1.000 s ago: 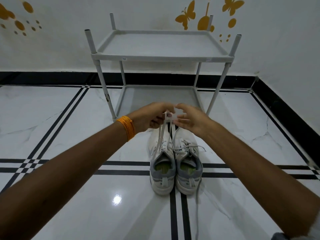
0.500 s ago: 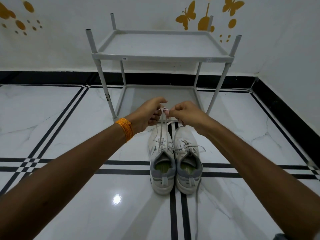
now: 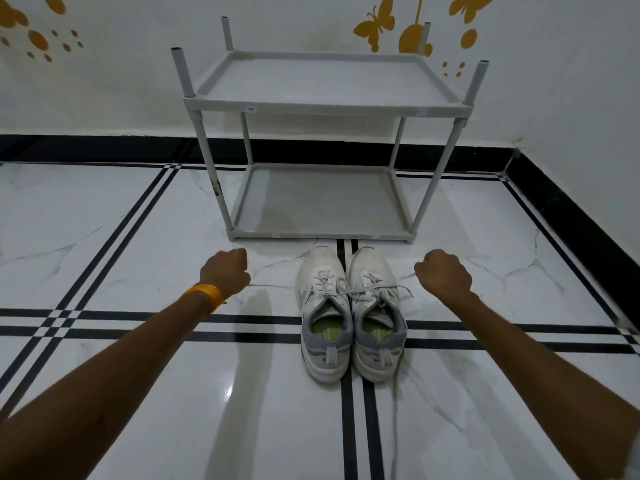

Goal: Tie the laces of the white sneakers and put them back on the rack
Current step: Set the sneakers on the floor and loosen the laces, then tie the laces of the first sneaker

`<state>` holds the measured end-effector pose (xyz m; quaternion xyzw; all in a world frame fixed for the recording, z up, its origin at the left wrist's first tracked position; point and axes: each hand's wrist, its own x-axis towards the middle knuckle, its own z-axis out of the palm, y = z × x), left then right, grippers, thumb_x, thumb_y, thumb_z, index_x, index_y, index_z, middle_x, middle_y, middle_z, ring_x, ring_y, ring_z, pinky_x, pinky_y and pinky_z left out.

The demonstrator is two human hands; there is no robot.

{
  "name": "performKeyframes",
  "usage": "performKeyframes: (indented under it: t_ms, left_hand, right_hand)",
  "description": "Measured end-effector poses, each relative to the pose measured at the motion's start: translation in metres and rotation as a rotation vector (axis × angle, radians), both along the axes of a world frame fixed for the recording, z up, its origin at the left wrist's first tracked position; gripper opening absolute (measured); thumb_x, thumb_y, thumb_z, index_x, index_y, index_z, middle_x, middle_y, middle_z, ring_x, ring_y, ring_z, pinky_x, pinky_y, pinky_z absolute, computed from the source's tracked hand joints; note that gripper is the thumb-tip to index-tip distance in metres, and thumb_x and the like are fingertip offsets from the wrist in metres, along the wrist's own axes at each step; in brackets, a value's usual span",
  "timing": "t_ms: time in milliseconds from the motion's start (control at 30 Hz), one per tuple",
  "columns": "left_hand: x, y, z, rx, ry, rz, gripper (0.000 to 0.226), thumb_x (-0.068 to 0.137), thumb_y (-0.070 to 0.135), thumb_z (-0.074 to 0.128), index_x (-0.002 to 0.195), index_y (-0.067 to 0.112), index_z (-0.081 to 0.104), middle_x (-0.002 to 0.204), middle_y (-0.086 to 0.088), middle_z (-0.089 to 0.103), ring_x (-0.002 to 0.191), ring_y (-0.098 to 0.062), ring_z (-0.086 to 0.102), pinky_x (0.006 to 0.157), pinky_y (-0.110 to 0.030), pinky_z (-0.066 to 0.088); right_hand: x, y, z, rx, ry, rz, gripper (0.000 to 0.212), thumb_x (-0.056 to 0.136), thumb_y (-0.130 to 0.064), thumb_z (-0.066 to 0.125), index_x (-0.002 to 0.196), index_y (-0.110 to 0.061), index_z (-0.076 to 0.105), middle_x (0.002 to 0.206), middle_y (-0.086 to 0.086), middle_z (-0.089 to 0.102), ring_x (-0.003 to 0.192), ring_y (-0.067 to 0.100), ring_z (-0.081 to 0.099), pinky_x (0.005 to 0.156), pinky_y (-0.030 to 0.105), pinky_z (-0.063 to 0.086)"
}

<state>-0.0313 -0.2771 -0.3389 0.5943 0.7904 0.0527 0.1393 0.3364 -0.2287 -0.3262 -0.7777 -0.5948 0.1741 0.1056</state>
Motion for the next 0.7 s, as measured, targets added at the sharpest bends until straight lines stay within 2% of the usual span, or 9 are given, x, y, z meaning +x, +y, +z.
performKeyframes:
  t_ms: [100,167,200,267,333,367,533,633,700]
  left_hand:
    - [0.010,-0.006,-0.018,-0.094,0.061,-0.124,0.042,0.094,0.038,0.054,0.131,0.018,0.055,0.130,-0.011,0.061,0.116,-0.030,0.058,0.099,-0.038,0.047]
    - [0.035,-0.008,-0.019,-0.001,-0.052,-0.259,0.041,0.095,0.036,0.052,0.132,0.020,0.056,0.133,-0.007,0.060,0.120,-0.028,0.057,0.102,-0.037,0.044]
    - [0.050,-0.010,-0.017,0.028,-0.145,-0.331,0.039,0.094,0.035,0.053,0.129,0.019,0.059,0.131,-0.006,0.062,0.119,-0.026,0.058,0.101,-0.035,0.044]
    - [0.076,-0.014,-0.017,0.044,-0.277,-0.412,0.031,0.093,0.031,0.057,0.118,0.016,0.066,0.120,-0.006,0.068,0.109,-0.024,0.062,0.094,-0.033,0.047]
    - [0.090,-0.016,-0.022,0.077,-0.274,-0.432,0.020,0.092,0.023,0.060,0.108,0.013,0.068,0.109,-0.006,0.071,0.099,-0.024,0.063,0.086,-0.033,0.050]
    - [0.093,-0.016,-0.024,0.109,-0.258,-0.422,0.015,0.091,0.021,0.061,0.102,0.012,0.068,0.103,-0.007,0.071,0.094,-0.024,0.064,0.082,-0.033,0.050]
    - [0.092,-0.021,-0.028,0.191,-0.319,-0.384,0.011,0.091,0.020,0.059,0.094,0.013,0.068,0.094,-0.002,0.070,0.074,-0.014,0.056,0.064,-0.020,0.044]
    - [0.092,-0.023,-0.024,0.150,-0.284,-0.449,0.010,0.090,0.016,0.062,0.096,0.009,0.065,0.098,-0.008,0.068,0.081,-0.023,0.061,0.072,-0.032,0.052]
    - [0.088,-0.020,-0.021,0.122,-0.104,-0.568,0.015,0.084,0.014,0.067,0.097,0.010,0.060,0.098,-0.010,0.068,0.086,-0.029,0.062,0.074,-0.036,0.050]
  right_hand:
    - [-0.008,-0.008,-0.014,-0.096,-0.156,0.125,0.028,0.087,-0.035,0.056,0.094,-0.009,0.063,0.107,0.011,0.065,0.095,0.033,0.059,0.081,0.036,0.047]
    - [-0.022,-0.013,-0.012,0.032,-0.263,0.253,0.033,0.088,-0.035,0.057,0.107,-0.009,0.064,0.114,0.010,0.062,0.110,0.034,0.054,0.089,0.041,0.045]
    - [-0.031,-0.014,-0.010,0.119,-0.240,0.334,0.030,0.087,-0.028,0.059,0.109,-0.009,0.065,0.114,0.011,0.063,0.110,0.033,0.054,0.089,0.041,0.046]
    - [-0.052,-0.019,-0.002,0.172,-0.006,0.512,0.022,0.085,-0.016,0.064,0.105,-0.011,0.071,0.109,0.009,0.070,0.101,0.024,0.060,0.087,0.036,0.050]
    - [-0.069,-0.030,0.002,0.047,0.197,0.640,0.016,0.083,-0.018,0.071,0.097,-0.012,0.075,0.101,0.004,0.074,0.087,0.016,0.065,0.084,0.034,0.054]
    - [-0.075,-0.035,0.001,-0.005,0.205,0.689,0.017,0.081,-0.020,0.073,0.096,-0.013,0.076,0.099,0.003,0.074,0.085,0.016,0.066,0.083,0.034,0.054]
    - [-0.078,-0.042,-0.014,0.033,0.128,0.739,0.006,0.083,-0.016,0.071,0.088,-0.015,0.074,0.089,0.005,0.074,0.084,0.020,0.067,0.076,0.034,0.053]
    - [-0.080,-0.041,-0.014,0.060,0.038,0.764,0.010,0.087,-0.011,0.062,0.092,-0.009,0.070,0.093,0.011,0.073,0.088,0.027,0.066,0.077,0.037,0.051]
    - [-0.082,-0.041,-0.014,0.086,-0.159,0.844,0.016,0.087,-0.004,0.055,0.100,-0.004,0.064,0.102,0.020,0.069,0.095,0.035,0.063,0.078,0.039,0.047]
